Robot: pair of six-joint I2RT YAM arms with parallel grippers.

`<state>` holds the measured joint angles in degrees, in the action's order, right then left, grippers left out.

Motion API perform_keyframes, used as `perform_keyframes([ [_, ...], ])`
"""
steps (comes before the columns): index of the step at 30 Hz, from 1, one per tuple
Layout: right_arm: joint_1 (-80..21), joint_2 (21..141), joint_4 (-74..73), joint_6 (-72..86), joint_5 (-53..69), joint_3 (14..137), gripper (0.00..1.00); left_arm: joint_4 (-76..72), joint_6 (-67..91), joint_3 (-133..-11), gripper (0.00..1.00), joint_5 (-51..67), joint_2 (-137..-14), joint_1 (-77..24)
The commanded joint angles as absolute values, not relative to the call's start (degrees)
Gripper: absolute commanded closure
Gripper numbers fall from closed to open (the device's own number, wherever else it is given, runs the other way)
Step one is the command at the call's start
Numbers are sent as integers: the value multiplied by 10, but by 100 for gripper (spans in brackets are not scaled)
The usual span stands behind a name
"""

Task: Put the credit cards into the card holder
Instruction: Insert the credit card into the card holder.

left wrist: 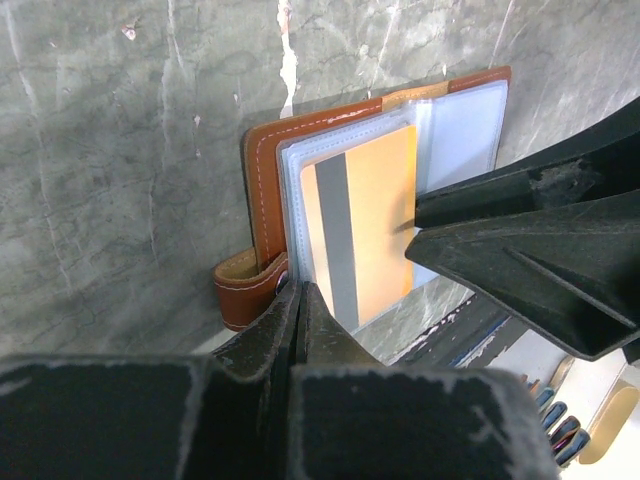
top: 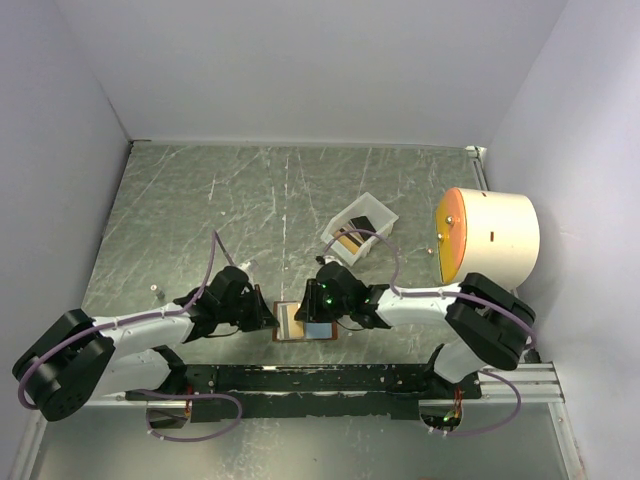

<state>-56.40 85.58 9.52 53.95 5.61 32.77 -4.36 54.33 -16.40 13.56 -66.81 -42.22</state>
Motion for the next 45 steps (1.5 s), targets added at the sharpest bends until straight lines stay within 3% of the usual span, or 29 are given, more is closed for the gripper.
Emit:
perform_keyframes([
  [1, -572, 868, 90, 534, 64, 352, 74, -43, 545, -155, 93, 129, -669, -425],
  [15, -573, 849, 37, 531, 47, 360, 73, 87, 539, -202, 87, 61, -606, -425],
  [22, -573, 870, 51, 525, 69, 367, 75, 54, 544, -178, 93, 82, -619, -425],
  [39, -575, 876, 62, 519, 72, 375, 77, -29, 571, -146, 93, 125, -644, -433],
  [45, -574, 822, -31, 499, 8, 386, 61, -47, 578, -146, 93, 131, -643, -436],
])
